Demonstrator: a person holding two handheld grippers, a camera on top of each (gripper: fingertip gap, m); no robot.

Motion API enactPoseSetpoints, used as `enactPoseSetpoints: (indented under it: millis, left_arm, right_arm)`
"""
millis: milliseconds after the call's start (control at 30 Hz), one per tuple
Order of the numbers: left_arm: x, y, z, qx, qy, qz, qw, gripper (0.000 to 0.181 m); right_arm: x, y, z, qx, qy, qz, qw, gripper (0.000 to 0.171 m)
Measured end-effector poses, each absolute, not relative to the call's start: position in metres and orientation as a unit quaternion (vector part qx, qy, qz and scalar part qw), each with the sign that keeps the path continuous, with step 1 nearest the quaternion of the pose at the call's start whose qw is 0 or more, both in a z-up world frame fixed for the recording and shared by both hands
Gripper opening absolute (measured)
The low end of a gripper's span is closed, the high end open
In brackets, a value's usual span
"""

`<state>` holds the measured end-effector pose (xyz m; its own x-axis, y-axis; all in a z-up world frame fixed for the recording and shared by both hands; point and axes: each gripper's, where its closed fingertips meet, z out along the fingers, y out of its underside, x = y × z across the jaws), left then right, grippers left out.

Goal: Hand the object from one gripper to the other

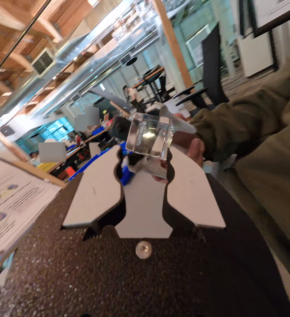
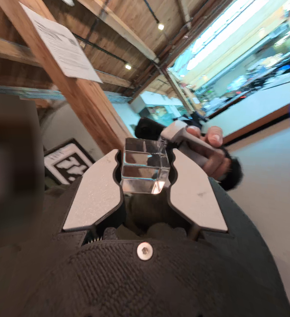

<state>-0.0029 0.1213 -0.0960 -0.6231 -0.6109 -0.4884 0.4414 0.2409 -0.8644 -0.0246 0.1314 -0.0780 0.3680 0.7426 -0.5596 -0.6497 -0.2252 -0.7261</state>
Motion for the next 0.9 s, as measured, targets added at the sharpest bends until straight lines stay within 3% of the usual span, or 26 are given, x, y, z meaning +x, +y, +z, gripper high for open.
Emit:
enactPoseSetpoints:
  millis: [33,67,200,300,367,533,700,900]
  left_arm:
    - [0.002,0.129,-0.095,-0.089,0.655,-0.608,0.44,0.055]
    - [0.007,0.138,-0.094,-0.111,0.65,-0.601,0.452,0.062]
    - [0.018,0.172,-0.091,-0.176,0.633,-0.561,0.503,0.056]
    - [0.02,0.186,-0.088,-0.209,0.619,-0.567,0.501,0.049]
    - [0.024,0.195,-0.091,-0.239,0.617,-0.558,0.501,0.046]
    - [0.031,0.202,-0.104,-0.271,0.629,-0.543,0.487,0.043]
    - [0.037,0.198,-0.118,-0.277,0.652,-0.524,0.472,0.043]
    - [0.041,0.196,-0.128,-0.277,0.672,-0.508,0.463,0.042]
  right_arm:
    - [-0.017,0.135,-0.083,-0.575,-0.05,0.51,0.638,0.053]
    - [-0.006,0.139,-0.089,-0.608,-0.054,0.443,0.657,0.053]
    - [0.061,0.142,-0.102,-0.706,-0.072,0.113,0.696,0.052]
    - [0.137,0.124,-0.109,-0.755,-0.054,-0.171,0.631,0.052]
    - [0.18,0.101,-0.104,-0.758,-0.037,-0.283,0.586,0.052]
    - [0.272,0.05,-0.094,-0.75,0.037,-0.389,0.533,0.052]
    - [0.351,0.038,-0.116,-0.799,0.087,-0.349,0.482,0.051]
    - [0.377,0.053,-0.144,-0.832,0.077,-0.313,0.451,0.051]
